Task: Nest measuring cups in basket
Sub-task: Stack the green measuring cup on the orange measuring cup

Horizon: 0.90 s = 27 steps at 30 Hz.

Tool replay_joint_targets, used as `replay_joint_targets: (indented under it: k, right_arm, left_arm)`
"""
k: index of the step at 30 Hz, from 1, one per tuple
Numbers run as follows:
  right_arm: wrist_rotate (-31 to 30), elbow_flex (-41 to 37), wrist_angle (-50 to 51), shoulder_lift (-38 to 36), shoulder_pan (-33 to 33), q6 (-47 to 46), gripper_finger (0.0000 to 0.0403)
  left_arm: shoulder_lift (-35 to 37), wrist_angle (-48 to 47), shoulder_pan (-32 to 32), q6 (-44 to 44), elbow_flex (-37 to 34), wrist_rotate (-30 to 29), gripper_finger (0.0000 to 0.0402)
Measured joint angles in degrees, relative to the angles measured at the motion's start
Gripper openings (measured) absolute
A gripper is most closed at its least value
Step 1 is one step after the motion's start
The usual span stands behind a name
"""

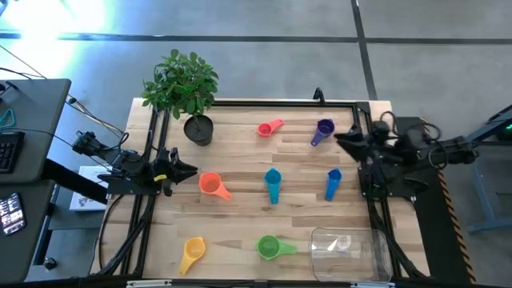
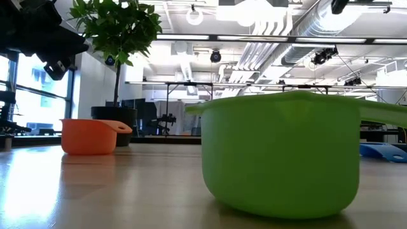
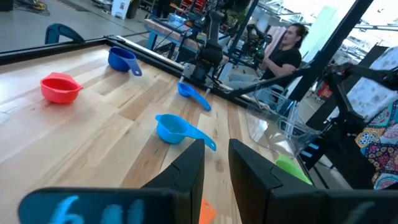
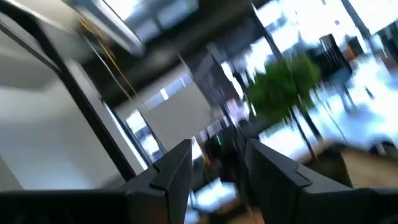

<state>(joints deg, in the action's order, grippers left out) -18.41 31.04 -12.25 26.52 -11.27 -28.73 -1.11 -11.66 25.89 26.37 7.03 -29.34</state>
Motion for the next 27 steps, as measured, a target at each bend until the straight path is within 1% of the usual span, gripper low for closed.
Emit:
replay_joint_targets:
  k: [4,7,16,21,24,27]
  right_arm:
    - [0.02,7.45,11.66,7.39,0.00,-3.84,0.0144]
    - [0.28,12.01,16.99,12.74,0.00,-4.45,0.0144]
    - [8.01,23.46,25.50,27.00,-0.02,-4.86,0.0144]
    - [10.48,29.29,32.07,35.22,-0.02,-5.53,0.0144]
    - [12.39,31.88,34.94,39.95,-0.10,-5.99,0.0144]
    - [13.62,33.10,35.56,44.12,-1.12,-6.43,0.0144]
  left_arm:
    - [0.00,-0.03,0.00,0.00,0.00,0.00,0.0062]
    - [0.00,-0.04,0.02,0.00,0.00,0.00,0.0062]
    - [0.00,-0.04,0.02,0.03,0.00,0.00,0.0062]
    - [0.00,-0.06,0.02,1.27,0.00,0.00,0.0062]
    - [0.00,-0.08,0.00,1.97,0.00,0.00,0.0062]
    - [0.00,-0.09,0.00,1.97,0.00,0.00,0.0062]
